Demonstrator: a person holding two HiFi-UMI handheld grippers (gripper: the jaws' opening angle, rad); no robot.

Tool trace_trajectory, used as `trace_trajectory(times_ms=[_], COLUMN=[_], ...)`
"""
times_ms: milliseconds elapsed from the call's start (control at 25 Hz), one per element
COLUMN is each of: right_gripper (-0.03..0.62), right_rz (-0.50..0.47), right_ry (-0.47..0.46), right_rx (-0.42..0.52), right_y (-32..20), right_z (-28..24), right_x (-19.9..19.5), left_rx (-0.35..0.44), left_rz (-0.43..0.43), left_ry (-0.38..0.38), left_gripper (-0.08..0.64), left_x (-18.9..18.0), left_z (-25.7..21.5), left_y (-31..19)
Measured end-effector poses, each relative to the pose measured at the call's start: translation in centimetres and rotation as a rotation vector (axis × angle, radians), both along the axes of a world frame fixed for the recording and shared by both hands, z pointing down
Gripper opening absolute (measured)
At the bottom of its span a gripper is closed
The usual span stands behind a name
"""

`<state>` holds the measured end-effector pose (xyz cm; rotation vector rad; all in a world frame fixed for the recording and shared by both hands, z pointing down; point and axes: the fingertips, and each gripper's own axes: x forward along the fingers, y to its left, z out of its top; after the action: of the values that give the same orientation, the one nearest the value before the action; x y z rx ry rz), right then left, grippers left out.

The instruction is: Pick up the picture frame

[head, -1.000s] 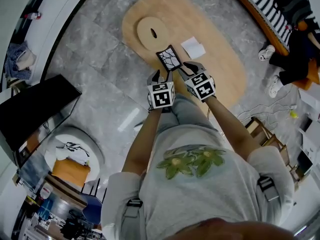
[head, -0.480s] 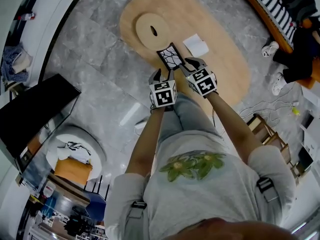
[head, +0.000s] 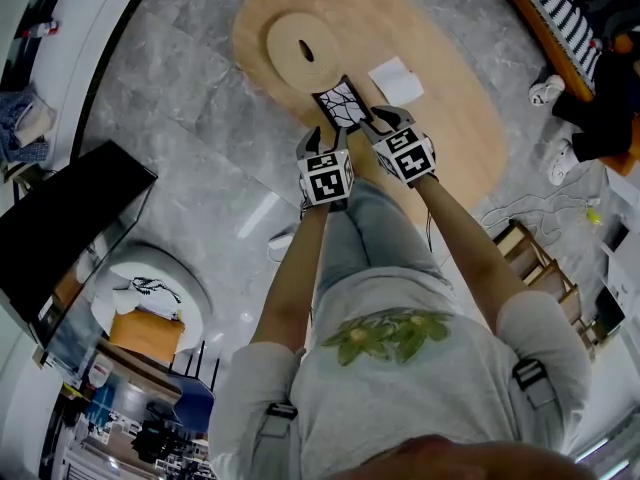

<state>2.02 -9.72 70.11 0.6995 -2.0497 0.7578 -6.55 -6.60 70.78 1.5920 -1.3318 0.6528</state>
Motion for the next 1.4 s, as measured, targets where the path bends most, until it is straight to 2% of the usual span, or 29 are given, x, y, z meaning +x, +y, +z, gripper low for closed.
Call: trace_trajectory(times_ms=[320,640,960,1400], right_gripper=[0.126,0.130,0.138,0.152], right_rz=[-0.012,-0.025,-0.020,-0.017], right_ry=[0.000,0.010,0.023,0.043], right_rx=[-0.024,-0.032,-0.069,-0.111], right_y=[-0.1,-0.4,-0.1,1.2], right_z=[2.6,4.8,7.0,9.7], right_x=[-0.1,0.0,0.3,0.8], left_rx=[-0.025,-0.009,-0.044,-0.095], left_rz=[-0.007,-0.040,-0.051,-0.114], left_ry=[0.004,0.028,0.035,0.064], left_gripper=[0.210,0.210,0.209,0.209], left_x=[0.0,0.1,0.2,0.4], left_z=[2.7,4.6,6.6,8.8], left_y=[-0.2,-0.7,-0.2,0.9])
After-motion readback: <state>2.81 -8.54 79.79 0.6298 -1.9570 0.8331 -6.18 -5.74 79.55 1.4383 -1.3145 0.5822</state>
